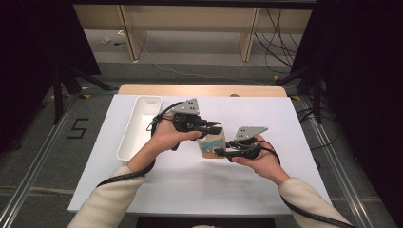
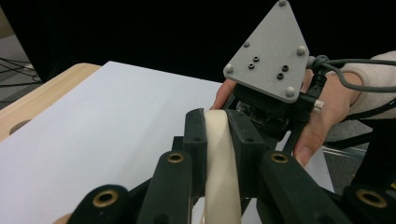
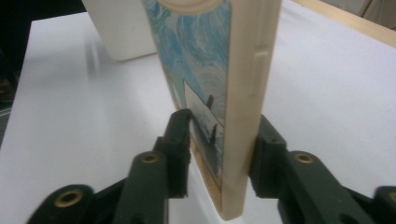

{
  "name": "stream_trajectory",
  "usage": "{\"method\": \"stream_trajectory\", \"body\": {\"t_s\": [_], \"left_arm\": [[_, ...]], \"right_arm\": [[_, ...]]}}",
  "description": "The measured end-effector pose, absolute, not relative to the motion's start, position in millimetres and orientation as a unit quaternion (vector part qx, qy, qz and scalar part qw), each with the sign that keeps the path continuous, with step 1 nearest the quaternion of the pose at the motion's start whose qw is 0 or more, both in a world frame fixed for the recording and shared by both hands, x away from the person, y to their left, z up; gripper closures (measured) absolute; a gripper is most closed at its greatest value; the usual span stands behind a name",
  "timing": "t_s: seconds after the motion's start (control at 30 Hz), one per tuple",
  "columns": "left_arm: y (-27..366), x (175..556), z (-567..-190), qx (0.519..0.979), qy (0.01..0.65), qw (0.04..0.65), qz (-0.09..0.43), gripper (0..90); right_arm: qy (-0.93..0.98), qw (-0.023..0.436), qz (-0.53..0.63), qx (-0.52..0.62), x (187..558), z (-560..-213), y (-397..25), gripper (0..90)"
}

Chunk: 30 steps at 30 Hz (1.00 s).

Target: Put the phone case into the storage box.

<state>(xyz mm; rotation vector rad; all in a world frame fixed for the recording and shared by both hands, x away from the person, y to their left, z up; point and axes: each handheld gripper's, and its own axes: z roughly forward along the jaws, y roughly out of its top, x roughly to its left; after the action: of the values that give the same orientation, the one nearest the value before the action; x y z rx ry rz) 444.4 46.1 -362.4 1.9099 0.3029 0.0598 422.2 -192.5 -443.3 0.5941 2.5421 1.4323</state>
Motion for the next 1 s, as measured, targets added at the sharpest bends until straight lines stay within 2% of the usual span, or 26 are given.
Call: {"method": "stream_trajectory", "body": {"t_s": [0.17, 0.3, 0.37, 0.5, 0.7, 0.93, 1.0], "left_arm": [[46, 444, -361, 0.807, 0.116, 0.578, 0.031, 73.0], [47, 444, -359, 0.795, 0.117, 0.593, 0.056, 62.5], [47, 443, -357, 0.784, 0.121, 0.603, 0.082, 52.4], [49, 441, -350, 0.76, 0.141, 0.624, 0.116, 40.6], [50, 440, -350, 0.745, 0.19, 0.624, 0.14, 15.8], [43, 439, -360, 0.739, 0.237, 0.611, 0.157, 0.4], [40, 438, -364, 0.738, 0.252, 0.605, 0.164, 0.0]], "right_arm": [[0.849, 0.061, 0.489, 0.193, 423, -443, -196, 79.5], [0.846, 0.047, 0.493, 0.195, 422, -441, -196, 80.3], [0.844, 0.046, 0.497, 0.197, 421, -440, -195, 80.4], [0.841, 0.048, 0.499, 0.206, 421, -440, -194, 80.6], [0.832, 0.063, 0.501, 0.23, 420, -438, -193, 80.6], [0.82, 0.092, 0.495, 0.272, 420, -437, -189, 80.6], [0.816, 0.1, 0.494, 0.282, 420, -437, -188, 80.5]]}}
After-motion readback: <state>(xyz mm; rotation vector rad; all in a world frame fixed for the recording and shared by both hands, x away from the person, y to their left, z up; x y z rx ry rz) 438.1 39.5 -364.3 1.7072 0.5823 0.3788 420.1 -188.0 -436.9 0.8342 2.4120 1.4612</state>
